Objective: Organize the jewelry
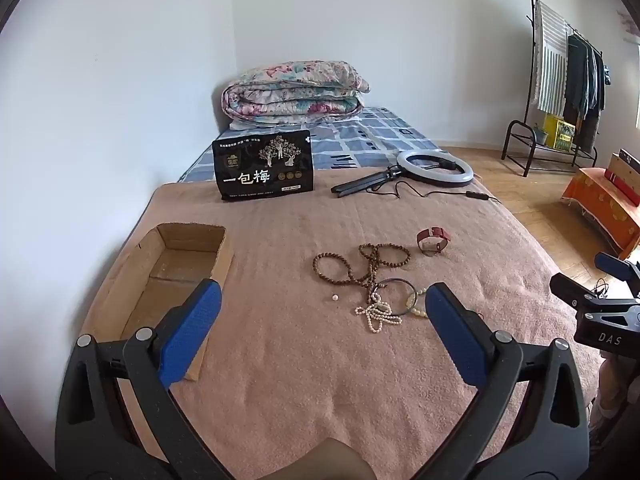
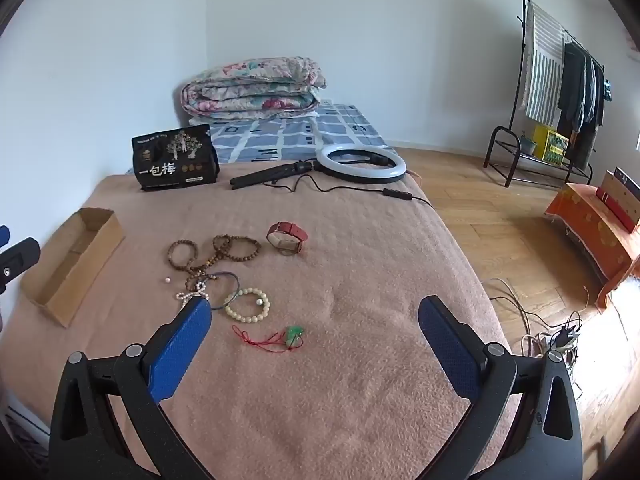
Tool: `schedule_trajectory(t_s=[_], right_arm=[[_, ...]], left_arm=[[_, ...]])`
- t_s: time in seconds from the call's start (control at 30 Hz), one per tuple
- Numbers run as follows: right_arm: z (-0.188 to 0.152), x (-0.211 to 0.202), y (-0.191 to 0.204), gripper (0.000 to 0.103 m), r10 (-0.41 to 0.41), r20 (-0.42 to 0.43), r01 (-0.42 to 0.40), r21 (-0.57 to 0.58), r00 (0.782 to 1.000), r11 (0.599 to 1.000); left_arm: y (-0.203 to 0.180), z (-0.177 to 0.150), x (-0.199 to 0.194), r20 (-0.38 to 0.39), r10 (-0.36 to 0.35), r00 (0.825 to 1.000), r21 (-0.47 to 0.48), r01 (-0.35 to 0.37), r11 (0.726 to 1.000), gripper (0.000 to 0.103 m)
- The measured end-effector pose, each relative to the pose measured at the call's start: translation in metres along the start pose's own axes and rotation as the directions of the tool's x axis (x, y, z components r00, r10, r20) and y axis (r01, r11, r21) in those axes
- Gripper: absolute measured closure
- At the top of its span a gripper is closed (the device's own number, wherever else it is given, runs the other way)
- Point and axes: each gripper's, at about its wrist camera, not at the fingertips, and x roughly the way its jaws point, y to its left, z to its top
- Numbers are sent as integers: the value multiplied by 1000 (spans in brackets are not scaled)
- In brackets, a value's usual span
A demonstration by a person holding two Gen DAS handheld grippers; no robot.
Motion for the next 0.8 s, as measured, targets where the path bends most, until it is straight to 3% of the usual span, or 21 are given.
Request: schedule_trajectory(t_s=[0.8], right_arm=[[0,0,3,0,-1,-6,1,0,1000,1000]], left_arm=[[0,4,-1,0,-1,1000,-3,1,1000,0]])
